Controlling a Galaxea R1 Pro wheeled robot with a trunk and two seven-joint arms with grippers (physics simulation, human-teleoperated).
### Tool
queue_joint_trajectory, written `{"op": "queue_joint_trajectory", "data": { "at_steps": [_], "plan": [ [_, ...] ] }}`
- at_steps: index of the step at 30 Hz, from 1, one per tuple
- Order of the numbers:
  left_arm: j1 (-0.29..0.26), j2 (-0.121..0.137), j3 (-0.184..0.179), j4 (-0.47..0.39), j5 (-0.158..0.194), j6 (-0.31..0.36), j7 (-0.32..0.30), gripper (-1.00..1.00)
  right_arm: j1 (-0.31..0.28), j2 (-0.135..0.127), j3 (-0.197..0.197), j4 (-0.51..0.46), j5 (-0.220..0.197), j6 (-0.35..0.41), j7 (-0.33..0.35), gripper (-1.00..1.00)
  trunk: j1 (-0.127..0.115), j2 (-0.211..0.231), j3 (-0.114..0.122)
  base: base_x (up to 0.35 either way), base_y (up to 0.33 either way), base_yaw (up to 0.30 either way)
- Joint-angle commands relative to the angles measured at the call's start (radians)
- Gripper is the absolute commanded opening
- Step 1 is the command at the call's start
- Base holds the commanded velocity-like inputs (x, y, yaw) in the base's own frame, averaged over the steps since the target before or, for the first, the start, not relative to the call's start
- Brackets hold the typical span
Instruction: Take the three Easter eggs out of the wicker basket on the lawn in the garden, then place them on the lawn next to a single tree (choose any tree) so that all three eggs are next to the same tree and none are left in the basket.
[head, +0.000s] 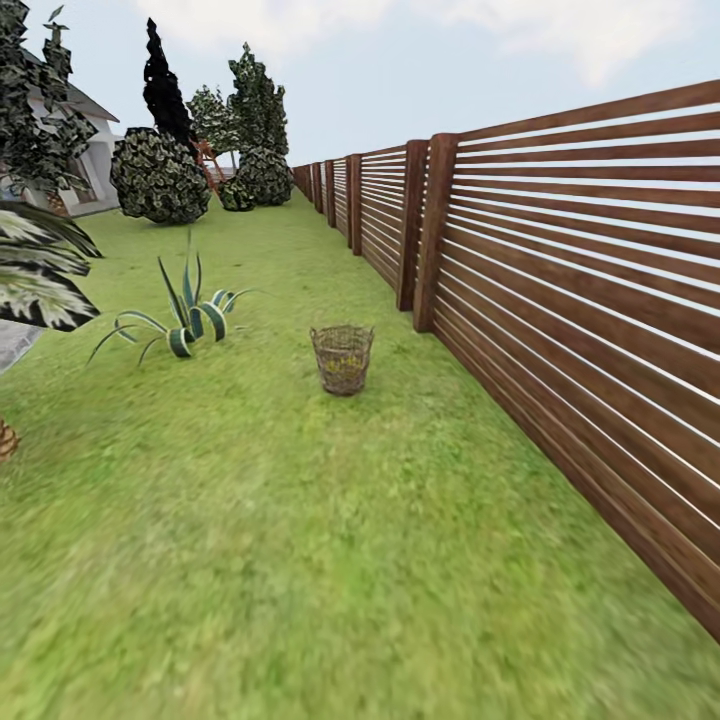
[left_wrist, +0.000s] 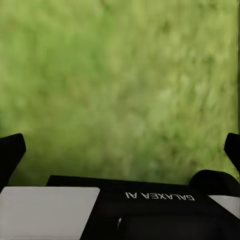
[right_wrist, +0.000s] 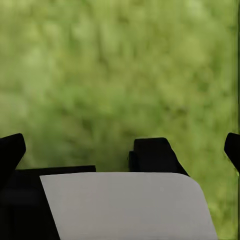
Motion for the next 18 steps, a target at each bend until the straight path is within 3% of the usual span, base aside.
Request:
{"op": "queue_joint_trajectory", "data": {
  "at_steps": [1, 9, 18],
  "plan": [
    [-0.001, 0.000, 0.002, 0.002, 0.010, 0.003, -0.004, 1.00, -0.001, 0.001, 0.001, 0.002, -0.004, -0.005, -0.002, 1.00, 0.000, 0.000, -0.001, 0.313, -0.100, 0.003],
    [-0.002, 0.000, 0.002, 0.003, 0.010, 0.003, -0.004, 1.00, -0.001, 0.002, 0.001, 0.002, -0.005, -0.005, -0.002, 1.00, 0.000, 0.000, -0.001, 0.313, -0.100, 0.006],
    [-0.002, 0.000, 0.002, 0.003, 0.010, 0.003, -0.004, 1.00, -0.001, 0.003, 0.001, 0.002, -0.003, -0.005, -0.002, 1.00, 0.000, 0.000, -0.001, 0.313, -0.100, 0.247]
  ]
}}
